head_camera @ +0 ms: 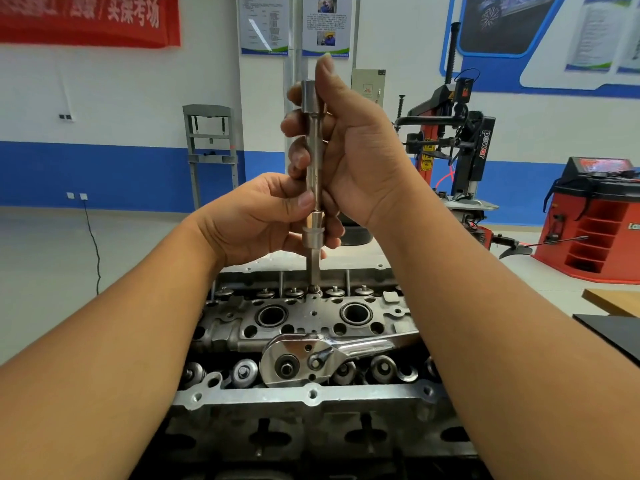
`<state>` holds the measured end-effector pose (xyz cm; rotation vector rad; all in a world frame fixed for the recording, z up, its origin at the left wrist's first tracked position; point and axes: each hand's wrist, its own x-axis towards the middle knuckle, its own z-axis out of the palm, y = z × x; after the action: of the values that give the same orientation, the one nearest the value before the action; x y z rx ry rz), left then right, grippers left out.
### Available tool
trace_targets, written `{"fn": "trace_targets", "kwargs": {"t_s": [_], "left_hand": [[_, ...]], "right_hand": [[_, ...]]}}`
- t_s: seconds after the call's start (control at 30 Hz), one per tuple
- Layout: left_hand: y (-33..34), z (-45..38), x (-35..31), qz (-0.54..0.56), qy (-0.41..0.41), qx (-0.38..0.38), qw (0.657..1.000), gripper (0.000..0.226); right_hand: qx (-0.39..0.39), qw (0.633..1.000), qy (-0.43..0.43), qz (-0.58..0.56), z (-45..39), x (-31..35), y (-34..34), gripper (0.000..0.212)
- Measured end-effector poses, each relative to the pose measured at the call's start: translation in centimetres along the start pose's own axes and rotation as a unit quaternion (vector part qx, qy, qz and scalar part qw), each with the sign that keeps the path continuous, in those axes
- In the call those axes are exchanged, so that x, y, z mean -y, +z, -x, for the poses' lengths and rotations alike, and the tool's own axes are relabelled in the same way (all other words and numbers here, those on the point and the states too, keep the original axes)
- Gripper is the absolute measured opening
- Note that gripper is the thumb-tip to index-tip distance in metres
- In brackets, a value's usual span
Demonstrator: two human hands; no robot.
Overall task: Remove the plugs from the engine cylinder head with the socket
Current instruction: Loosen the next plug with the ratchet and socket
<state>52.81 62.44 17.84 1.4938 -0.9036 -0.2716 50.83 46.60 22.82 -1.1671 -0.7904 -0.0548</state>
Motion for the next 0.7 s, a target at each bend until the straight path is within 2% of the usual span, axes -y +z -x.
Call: {"fn": "trace_targets", "kwargs": {"t_s": [0.2,0.37,0.5,0.7], "left_hand": [[0.0,-0.31,0.02,-0.014,0.009,-0.033,0.999,0.045],[-0.25,0.07,0.09,0.036,-0.003,0.007,0.999,0.042],[-0.18,-0.2,0.09,-0.003,0.012,-0.008,1.0,0.04],[-0.03,-0.39,0.15,-0.013,0.012,-0.035,0.999,0.046]], "right_hand": [[-0.024,0.999,-0.028,0.017,-0.11,-0.16,-0.1,0.032],[-0.006,1.0,0.0,0.0,-0.09,0.0,0.04,0.035],[-0.014,1.0,0.023,-0.013,0.06,0.23,0.17,0.037],[-0.02,1.0,-0.011,0.017,0.13,0.1,0.32,0.032]]}}
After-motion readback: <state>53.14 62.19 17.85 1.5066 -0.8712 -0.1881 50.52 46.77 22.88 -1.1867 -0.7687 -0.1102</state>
